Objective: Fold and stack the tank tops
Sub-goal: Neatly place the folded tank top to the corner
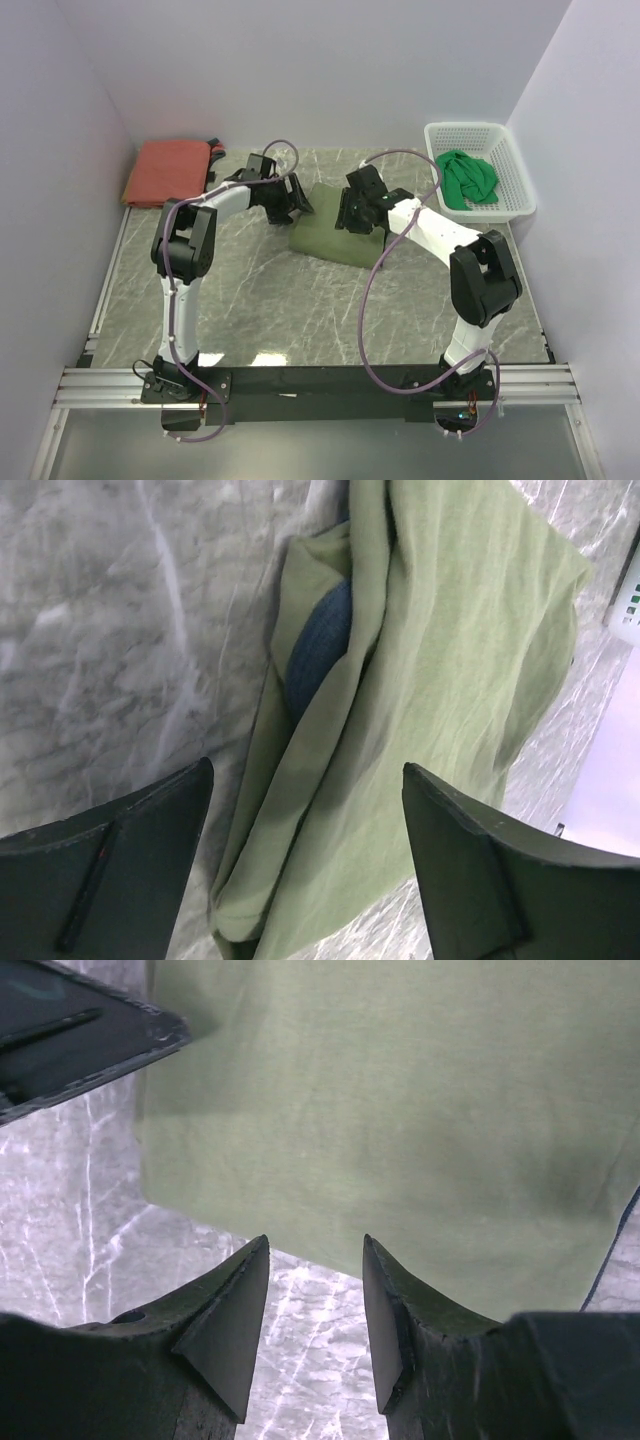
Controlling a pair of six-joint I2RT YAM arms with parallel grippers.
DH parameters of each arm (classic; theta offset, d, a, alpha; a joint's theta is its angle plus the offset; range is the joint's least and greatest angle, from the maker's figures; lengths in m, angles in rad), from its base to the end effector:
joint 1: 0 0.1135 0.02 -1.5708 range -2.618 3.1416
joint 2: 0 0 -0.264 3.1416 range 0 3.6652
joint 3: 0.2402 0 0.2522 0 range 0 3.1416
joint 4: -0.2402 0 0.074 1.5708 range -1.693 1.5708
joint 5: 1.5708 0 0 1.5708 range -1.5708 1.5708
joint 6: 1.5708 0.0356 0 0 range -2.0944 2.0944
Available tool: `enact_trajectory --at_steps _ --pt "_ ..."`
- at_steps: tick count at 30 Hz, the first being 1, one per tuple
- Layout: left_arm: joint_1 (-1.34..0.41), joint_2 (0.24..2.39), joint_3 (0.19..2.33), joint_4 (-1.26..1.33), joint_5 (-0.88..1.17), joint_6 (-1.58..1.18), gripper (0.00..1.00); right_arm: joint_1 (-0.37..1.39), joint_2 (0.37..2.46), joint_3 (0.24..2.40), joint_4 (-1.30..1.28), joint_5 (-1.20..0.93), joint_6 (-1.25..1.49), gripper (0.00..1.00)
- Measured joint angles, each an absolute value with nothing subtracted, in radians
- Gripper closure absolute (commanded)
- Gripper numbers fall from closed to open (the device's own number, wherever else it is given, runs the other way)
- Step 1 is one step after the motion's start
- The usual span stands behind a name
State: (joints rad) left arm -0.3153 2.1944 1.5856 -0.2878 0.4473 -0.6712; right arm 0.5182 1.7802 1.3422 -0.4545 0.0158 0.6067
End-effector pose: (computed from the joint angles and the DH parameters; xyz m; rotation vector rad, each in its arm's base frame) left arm 0.4474 -0.1621 0.1541 -0.2556 2.5889 -0.9499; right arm 0.3399 0.1931 0.2368 0.1186 2.5188 0.4575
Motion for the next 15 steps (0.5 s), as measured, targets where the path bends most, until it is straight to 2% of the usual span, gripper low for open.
enact_trajectory --at_steps 11,14,15 --pt "-0.355 2.25 1.663 -0.313 0.457 -0.661 0.28 0.519 1.773 1.35 -0.462 0.015 0.604 0.5" --pt "-0.367 2.256 1.672 -0.325 0.446 -0.659 0.38 0.519 1.768 1.351 -0.462 0.011 0.603 0.5" --pt "-0.369 2.257 1.674 -0.33 0.442 -0.657 0.48 0.519 1.765 1.351 -0.463 0.01 0.603 0.5"
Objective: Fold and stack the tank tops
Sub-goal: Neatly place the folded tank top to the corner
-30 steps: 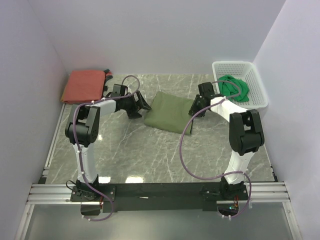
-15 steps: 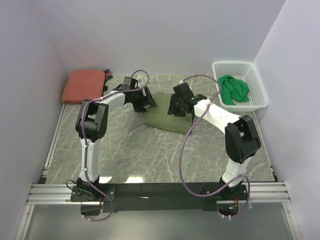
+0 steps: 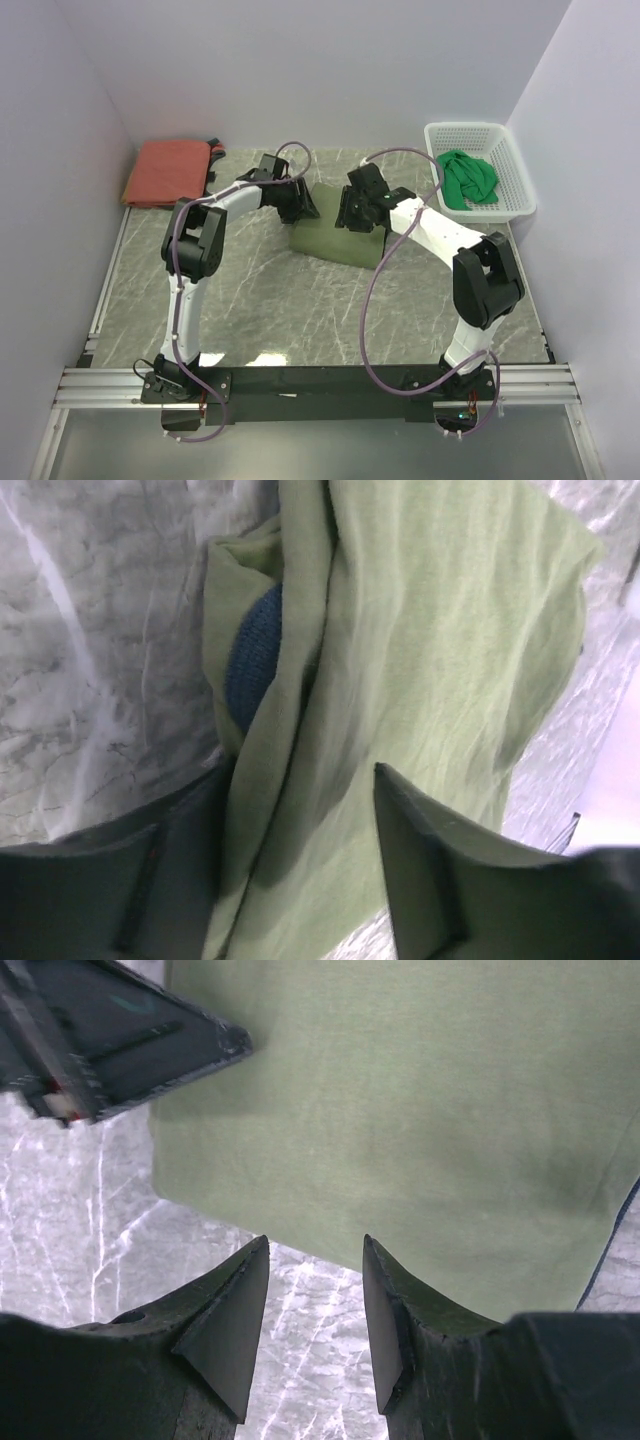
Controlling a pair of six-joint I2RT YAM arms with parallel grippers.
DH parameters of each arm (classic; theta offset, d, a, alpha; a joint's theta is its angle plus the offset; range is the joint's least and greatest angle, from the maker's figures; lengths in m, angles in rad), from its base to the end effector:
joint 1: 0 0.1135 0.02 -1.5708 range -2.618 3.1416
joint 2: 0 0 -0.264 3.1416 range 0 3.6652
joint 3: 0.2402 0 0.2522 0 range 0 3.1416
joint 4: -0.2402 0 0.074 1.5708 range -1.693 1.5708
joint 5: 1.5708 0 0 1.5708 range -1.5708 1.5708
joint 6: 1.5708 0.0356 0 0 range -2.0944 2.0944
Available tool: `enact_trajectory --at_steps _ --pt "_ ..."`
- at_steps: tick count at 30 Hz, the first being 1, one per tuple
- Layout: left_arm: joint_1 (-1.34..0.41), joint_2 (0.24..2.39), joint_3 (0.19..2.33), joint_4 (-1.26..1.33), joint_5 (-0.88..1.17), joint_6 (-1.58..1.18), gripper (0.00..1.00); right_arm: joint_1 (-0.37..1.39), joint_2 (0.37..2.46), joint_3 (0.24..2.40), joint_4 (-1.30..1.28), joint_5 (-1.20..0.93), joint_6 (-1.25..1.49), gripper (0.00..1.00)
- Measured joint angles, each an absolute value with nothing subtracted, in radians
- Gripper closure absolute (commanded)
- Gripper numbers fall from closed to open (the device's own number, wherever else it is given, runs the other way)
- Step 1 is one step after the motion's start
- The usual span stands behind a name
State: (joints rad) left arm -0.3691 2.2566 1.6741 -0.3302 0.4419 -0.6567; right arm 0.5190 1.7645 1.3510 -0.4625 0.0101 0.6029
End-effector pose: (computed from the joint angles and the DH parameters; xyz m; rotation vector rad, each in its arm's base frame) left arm 0.4512 -0.1909 0.1492 -0.1765 2.6210 -0.9515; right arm 0.3383 0.1928 0.2449 0.1098 2.5050 0.4723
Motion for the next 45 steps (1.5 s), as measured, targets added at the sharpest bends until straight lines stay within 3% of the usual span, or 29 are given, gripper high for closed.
enact_trajectory --at_steps 2,3,5,6,14,22,32,45 --pt "-0.374 2.263 1.678 -0.343 0.429 -0.655 0.6 0.519 1.757 1.351 -0.462 0.007 0.601 0.5" --pt "-0.377 2.268 1.682 -0.352 0.422 -0.652 0.77 0.519 1.752 1.351 -0.462 0.007 0.6 0.5" --pt "-0.383 2.276 1.696 -0.376 0.4 -0.647 0.95 0.519 1.741 1.35 -0.461 0.007 0.6 0.5" --pt "-0.386 2.283 1.713 -0.397 0.392 -0.646 1.0 0.519 1.734 1.349 -0.461 0.006 0.6 0.5" --pt "-0.422 2.329 1.94 -0.64 0.02 -0.541 1.0 0.519 1.62 1.294 -0.449 -0.035 0.6 0.5" --pt "-0.31 2.36 2.079 -0.714 -0.302 -0.401 1.0 0.519 1.56 1.277 -0.437 -0.061 0.588 0.5" --pt "-0.189 2.389 2.202 -0.686 -0.479 -0.264 1.0 0.519 1.608 1.357 -0.43 -0.104 0.575 0.5" --pt "-0.065 2.392 2.301 -0.588 -0.49 -0.136 1.0 0.531 1.766 1.502 -0.421 -0.179 0.57 0.51"
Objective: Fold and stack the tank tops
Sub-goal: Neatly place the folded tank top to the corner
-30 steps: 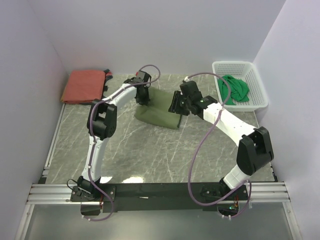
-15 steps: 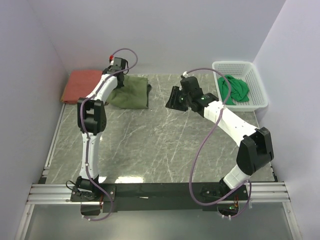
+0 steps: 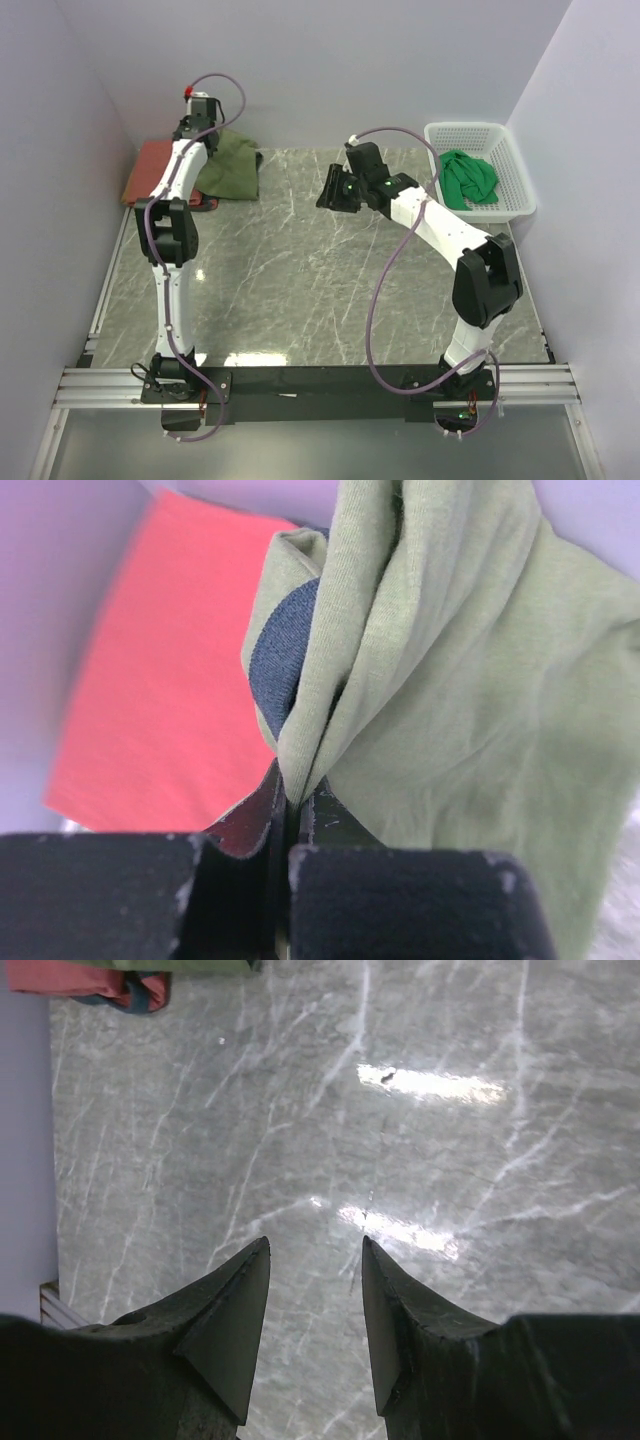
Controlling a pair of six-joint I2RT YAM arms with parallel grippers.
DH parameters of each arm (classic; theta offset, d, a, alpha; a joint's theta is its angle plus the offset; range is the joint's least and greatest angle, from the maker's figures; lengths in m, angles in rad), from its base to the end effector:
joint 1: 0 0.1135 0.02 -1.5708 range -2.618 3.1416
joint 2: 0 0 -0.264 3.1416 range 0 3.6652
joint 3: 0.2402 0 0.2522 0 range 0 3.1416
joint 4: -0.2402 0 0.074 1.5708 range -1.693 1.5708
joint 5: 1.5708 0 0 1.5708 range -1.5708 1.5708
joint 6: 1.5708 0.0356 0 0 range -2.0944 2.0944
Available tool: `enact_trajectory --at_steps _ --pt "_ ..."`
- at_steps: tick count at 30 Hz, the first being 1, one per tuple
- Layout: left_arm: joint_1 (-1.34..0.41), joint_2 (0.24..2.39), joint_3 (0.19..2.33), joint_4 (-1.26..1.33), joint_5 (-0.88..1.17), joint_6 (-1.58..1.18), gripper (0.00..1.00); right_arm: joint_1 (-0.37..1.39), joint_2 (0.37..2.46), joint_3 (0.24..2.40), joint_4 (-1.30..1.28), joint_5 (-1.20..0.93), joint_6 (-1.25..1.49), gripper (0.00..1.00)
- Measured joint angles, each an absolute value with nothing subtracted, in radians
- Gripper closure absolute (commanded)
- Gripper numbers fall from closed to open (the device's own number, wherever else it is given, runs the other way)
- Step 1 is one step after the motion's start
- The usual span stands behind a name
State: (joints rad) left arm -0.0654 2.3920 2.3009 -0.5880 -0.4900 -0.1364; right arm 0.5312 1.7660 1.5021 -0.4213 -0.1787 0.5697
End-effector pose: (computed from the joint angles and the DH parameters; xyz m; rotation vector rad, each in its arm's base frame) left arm 0.5446 -0.0189 0.2646 -0.3370 2.1651 0.4365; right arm 0.3484 0.2120 0.2975 -0.0549 2.3651 0.7667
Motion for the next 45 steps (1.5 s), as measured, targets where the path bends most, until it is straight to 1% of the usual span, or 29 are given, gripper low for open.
enact_trajectory --at_steps 7,18,24,35,36,37,38,39,40,41,42,43,45 --pt "-0.019 2.393 2.368 -0.548 -0.484 -0.089 1.0 0.553 1.808 1.559 -0.429 -0.193 0.563 0.52" --pt "0.0 2.393 2.368 -0.536 -0.44 -0.065 1.0 0.565 1.842 1.605 -0.443 -0.201 0.559 0.52" --pt "0.06 2.379 2.345 -0.537 -0.389 -0.091 1.0 0.581 1.851 1.625 -0.451 -0.199 0.556 0.52" --pt "0.152 2.367 2.333 -0.541 -0.364 -0.123 0.99 0.592 1.856 1.625 -0.466 -0.184 0.551 0.52" --pt "0.154 2.369 2.333 -0.539 -0.366 -0.126 0.96 0.593 1.857 1.625 -0.467 -0.183 0.551 0.52" --pt "0.154 2.371 2.333 -0.537 -0.369 -0.129 0.74 0.593 1.858 1.625 -0.466 -0.181 0.551 0.52" --pt "0.154 2.376 2.333 -0.536 -0.378 -0.131 0.6 0.593 1.86 1.625 -0.466 -0.18 0.55 0.52" --pt "0.155 2.383 2.334 -0.534 -0.389 -0.14 0.47 0.593 1.862 1.626 -0.466 -0.177 0.549 0.52" --pt "0.155 2.39 2.334 -0.53 -0.398 -0.148 0.39 0.593 1.864 1.626 -0.466 -0.176 0.548 0.51" --pt "0.156 2.399 2.334 -0.529 -0.408 -0.161 0.28 0.593 1.868 1.626 -0.466 -0.173 0.548 0.5" --pt "0.156 2.404 2.334 -0.531 -0.417 -0.175 0.13 0.594 1.87 1.625 -0.467 -0.168 0.548 0.5" --pt "0.158 2.407 2.334 -0.537 -0.423 -0.193 0.01 0.595 1.871 1.625 -0.468 -0.163 0.547 0.49" --pt "0.16 2.408 2.333 -0.541 -0.43 -0.227 0.01 0.595 1.871 1.625 -0.475 -0.147 0.543 0.48"
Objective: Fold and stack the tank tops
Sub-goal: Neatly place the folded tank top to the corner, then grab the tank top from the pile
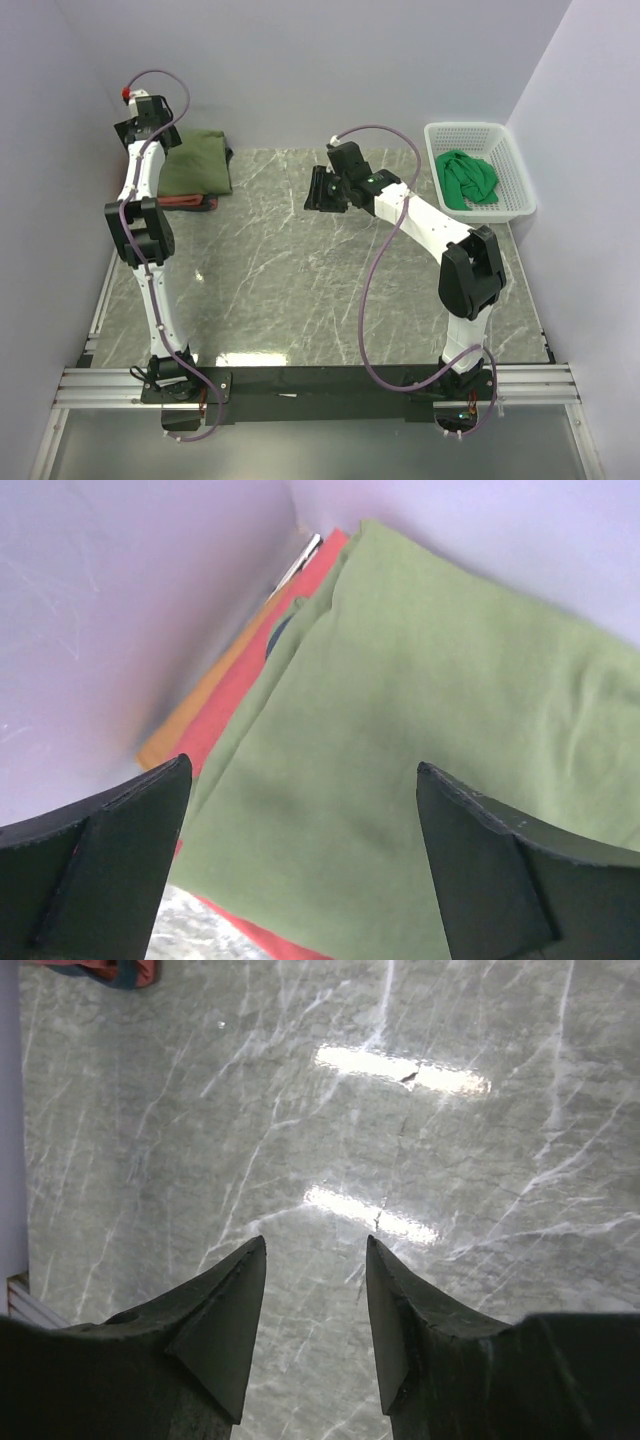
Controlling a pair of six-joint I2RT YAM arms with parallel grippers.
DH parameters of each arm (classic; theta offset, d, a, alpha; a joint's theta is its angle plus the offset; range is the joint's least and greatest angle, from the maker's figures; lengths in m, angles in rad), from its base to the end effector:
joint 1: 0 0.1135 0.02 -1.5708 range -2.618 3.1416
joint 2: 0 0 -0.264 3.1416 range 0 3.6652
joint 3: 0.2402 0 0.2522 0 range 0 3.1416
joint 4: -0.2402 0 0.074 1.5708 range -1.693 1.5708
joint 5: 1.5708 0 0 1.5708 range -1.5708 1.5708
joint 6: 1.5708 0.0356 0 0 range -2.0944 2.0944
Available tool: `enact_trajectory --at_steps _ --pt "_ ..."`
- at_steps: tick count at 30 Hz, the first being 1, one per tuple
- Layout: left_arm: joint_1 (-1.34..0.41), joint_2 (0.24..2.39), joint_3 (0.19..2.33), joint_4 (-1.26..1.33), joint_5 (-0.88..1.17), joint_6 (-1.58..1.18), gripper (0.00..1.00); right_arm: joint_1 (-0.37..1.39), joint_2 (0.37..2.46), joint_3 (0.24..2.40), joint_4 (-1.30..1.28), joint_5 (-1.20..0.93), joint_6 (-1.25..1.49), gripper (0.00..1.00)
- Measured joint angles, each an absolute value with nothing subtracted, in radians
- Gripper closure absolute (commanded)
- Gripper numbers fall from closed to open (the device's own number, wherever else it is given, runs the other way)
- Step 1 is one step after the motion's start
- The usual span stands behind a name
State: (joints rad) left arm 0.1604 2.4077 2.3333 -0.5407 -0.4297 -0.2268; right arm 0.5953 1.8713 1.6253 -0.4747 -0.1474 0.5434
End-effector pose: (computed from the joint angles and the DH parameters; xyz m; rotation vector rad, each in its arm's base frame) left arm 0.5422 0.1027 0.2706 -0.6490 2.0535 0.4299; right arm 0.3551 0.2468 0.2921 -0.1424 2.3966 0.7347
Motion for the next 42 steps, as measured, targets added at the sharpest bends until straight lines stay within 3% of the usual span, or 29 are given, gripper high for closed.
enact_trajectory --at_steps 4,13,19,25,32,39,42 --pt "0.165 2.37 2.301 -0.522 -0.4 -0.311 0.01 0.596 1.87 1.625 -0.496 -0.099 0.537 0.32" --pt "0.104 2.072 2.067 -0.513 -0.204 -0.536 0.01 0.541 1.78 1.614 -0.555 0.009 0.554 0.22" --pt "-0.19 1.789 1.801 -0.461 -0.117 -0.609 0.01 0.284 1.673 1.607 -0.596 0.113 0.627 0.23" --pt "-0.482 1.594 1.517 -0.431 -0.014 -0.634 0.01 0.056 1.723 1.693 -0.677 0.293 0.666 0.23" --pt "-0.521 1.495 1.349 -0.445 0.068 -0.624 0.01 -0.094 1.985 1.936 -0.702 0.348 0.664 0.24" --pt "-0.521 1.47 1.327 -0.46 0.136 -0.585 0.01 -0.213 2.244 2.01 -0.681 0.248 0.673 0.27" --pt "-0.521 1.47 1.327 -0.465 0.155 -0.568 0.01 -0.234 2.334 2.039 -0.67 0.191 0.681 0.34"
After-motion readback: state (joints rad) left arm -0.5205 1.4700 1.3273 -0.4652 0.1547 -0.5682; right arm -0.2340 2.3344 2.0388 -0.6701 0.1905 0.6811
